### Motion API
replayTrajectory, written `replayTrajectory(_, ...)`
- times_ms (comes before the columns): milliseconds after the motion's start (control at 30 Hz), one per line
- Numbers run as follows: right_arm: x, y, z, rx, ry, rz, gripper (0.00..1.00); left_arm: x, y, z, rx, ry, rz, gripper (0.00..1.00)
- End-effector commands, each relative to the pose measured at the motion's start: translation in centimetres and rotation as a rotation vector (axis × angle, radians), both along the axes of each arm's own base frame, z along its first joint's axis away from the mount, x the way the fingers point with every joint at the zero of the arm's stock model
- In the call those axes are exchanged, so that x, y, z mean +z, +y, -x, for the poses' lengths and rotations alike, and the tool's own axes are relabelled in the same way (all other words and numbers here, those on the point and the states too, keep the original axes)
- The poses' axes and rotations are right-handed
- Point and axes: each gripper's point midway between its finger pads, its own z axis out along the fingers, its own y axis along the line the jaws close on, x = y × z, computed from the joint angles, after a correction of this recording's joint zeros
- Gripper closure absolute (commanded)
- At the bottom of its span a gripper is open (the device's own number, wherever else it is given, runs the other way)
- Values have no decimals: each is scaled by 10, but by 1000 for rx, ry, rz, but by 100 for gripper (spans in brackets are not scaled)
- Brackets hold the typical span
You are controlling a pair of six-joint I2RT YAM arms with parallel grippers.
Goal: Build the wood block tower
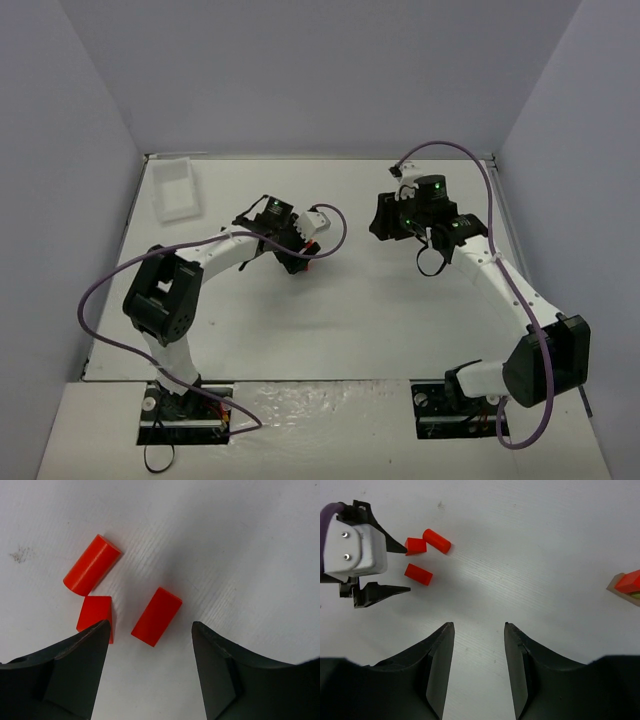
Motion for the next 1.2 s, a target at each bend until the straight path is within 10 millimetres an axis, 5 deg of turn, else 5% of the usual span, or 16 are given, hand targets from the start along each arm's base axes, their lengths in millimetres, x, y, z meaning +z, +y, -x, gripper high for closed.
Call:
replayTrajectory(0, 12, -3, 9, 31, -39, -42, 57, 9, -12, -12, -127, -54, -27, 37)
replayTrajectory(467, 8, -17, 13, 13, -35, -46, 56, -26, -1, -2, -159, 76, -149, 47)
replayTrajectory(733, 12, -14, 11, 26, -39, -57, 56, -26, -2, -1, -164, 63, -171, 83)
replayTrajectory(833, 17, -9, 10, 46, -38, -80, 56, -8, -2, -1, -166, 13, -145, 100)
replayTrajectory(1167, 48, 30, 5, 143, 62, -291, 52, 104, -23, -14, -50, -338, 185, 100)
